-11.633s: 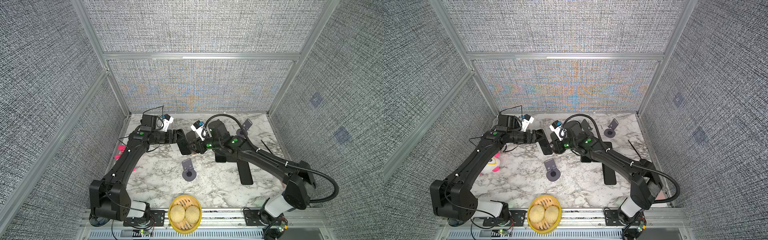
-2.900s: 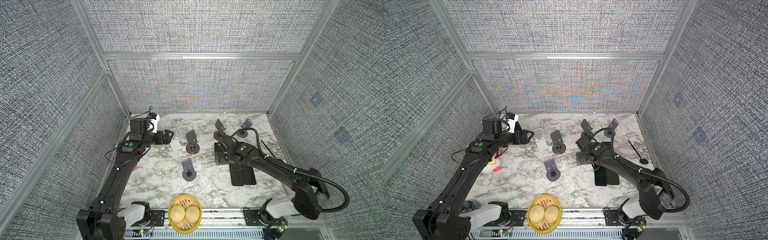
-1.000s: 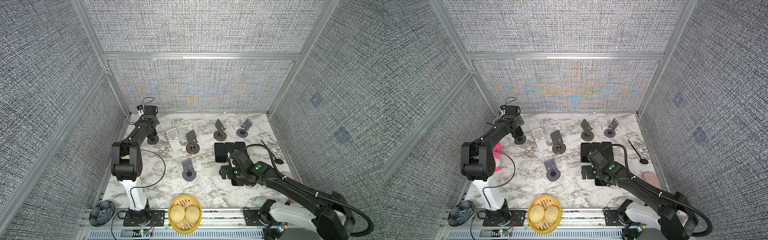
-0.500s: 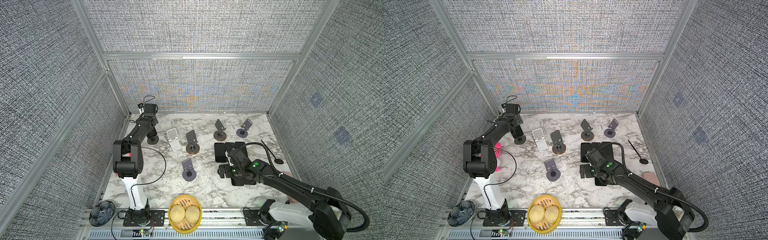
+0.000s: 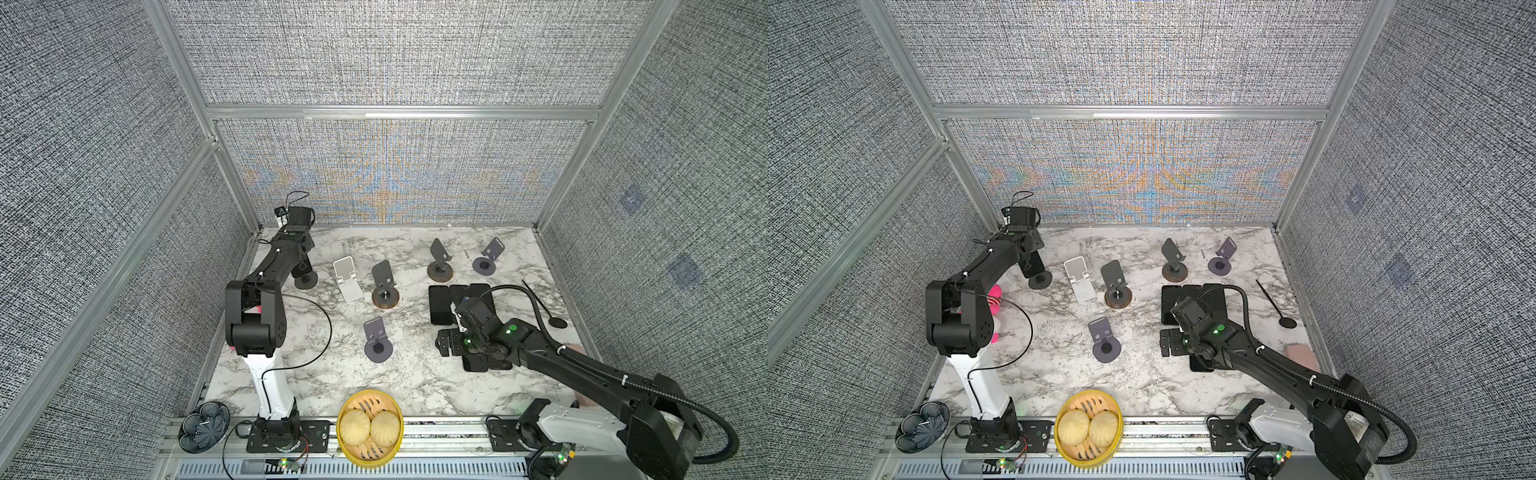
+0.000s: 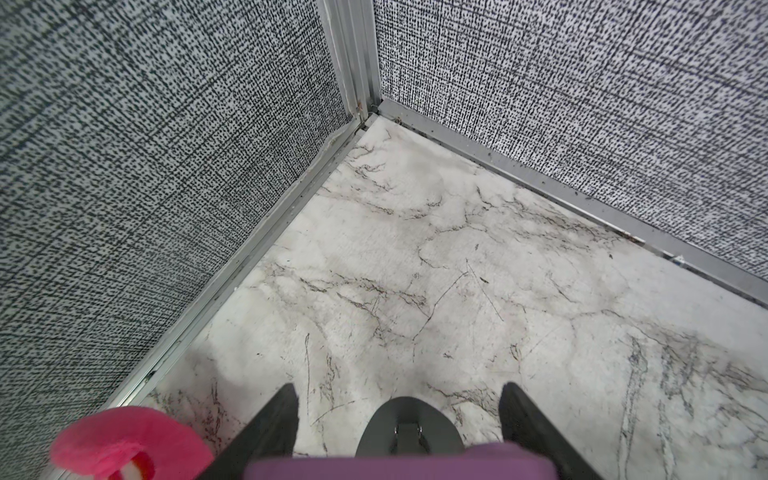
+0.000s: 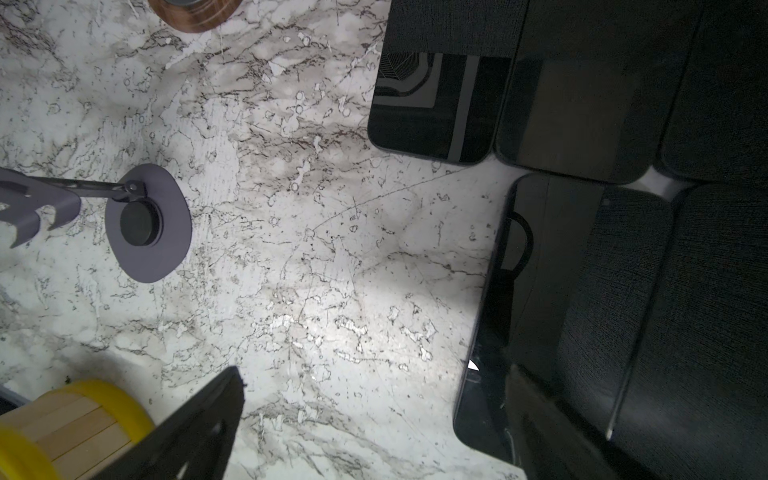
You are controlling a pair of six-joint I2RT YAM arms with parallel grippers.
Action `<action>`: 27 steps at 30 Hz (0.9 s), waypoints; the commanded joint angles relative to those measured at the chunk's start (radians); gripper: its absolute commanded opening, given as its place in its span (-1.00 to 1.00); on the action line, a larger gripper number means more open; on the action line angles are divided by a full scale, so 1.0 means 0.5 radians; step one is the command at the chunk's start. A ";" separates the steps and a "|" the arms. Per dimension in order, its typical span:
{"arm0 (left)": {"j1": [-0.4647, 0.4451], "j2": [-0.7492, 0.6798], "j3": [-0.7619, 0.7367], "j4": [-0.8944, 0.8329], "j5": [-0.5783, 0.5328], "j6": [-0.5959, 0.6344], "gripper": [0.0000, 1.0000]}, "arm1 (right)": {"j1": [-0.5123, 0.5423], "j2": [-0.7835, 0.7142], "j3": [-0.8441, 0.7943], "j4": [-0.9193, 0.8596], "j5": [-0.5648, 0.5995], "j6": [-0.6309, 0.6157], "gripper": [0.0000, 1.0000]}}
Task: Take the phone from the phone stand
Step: 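Grasp the purple phone with the left gripper and lift it off the stand, then carry the purple phone with the left gripper while the right gripper approaches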
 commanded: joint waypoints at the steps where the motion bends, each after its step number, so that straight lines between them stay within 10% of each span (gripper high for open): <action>1: 0.000 -0.060 0.026 -0.093 0.007 0.073 0.23 | -0.005 0.001 -0.014 0.064 -0.068 -0.032 0.97; 19: -0.001 -0.513 0.084 -0.508 0.528 0.275 -0.19 | -0.314 -0.088 0.042 0.291 -0.498 -0.200 0.92; 27: -0.007 -0.692 0.048 -0.618 1.147 0.245 -0.58 | -0.446 -0.106 0.157 0.371 -0.696 -0.288 0.92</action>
